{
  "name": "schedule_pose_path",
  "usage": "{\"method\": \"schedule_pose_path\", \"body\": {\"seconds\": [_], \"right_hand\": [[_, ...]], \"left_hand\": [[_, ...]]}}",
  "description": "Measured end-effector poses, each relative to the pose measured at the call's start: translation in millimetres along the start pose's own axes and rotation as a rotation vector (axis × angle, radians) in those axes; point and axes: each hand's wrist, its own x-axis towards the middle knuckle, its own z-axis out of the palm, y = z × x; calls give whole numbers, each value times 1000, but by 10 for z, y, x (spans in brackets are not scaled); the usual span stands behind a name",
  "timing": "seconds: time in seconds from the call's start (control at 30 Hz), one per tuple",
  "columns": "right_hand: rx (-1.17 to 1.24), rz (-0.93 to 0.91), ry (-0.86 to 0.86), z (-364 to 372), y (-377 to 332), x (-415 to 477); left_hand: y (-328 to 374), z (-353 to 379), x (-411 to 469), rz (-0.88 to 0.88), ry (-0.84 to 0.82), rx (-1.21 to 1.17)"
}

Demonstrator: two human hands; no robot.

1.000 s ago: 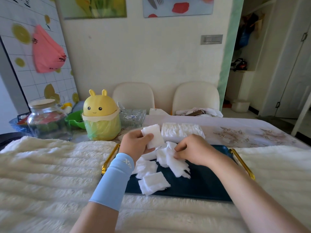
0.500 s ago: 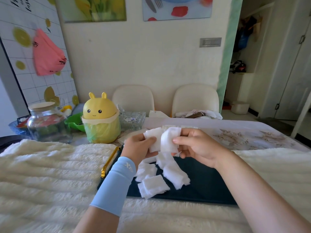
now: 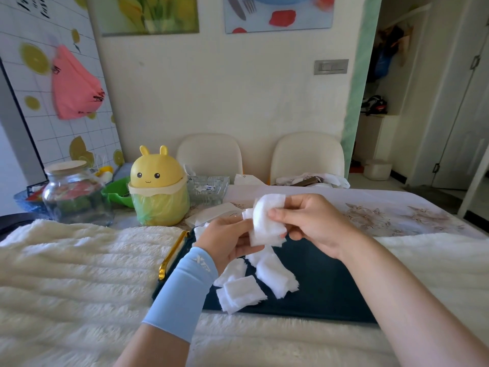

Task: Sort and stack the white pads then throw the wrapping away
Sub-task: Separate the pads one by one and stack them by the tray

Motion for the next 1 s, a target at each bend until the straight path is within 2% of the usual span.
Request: {"method": "schedule_pose_path", "body": {"seconds": [0.17, 0.3, 0.4, 0.53, 0.77, 0.83, 0.9, 1.0], "right_hand": [[-239, -30, 149, 75, 9, -11], [-318, -55, 177, 112, -11, -20], [-360, -76, 200, 124, -14, -16], [-274, -142, 265, 108, -20, -16], [-35, -175, 422, 10, -58, 13], [61, -154, 358, -24, -122, -10], [121, -107, 209, -3, -158, -36], [10, -66, 125, 81, -134, -42]], "left_hand": [[16, -2, -24, 0, -75, -13], [36, -6, -28, 1, -96, -30], [33, -16, -55, 37, -151, 65], [17, -24, -51, 45, -145, 115], [6, -30, -37, -10, -154, 57], [5, -35, -30, -9, -135, 46], [3, -32, -26, -5, -133, 55], [6, -22, -33, 3, -150, 56]]}}
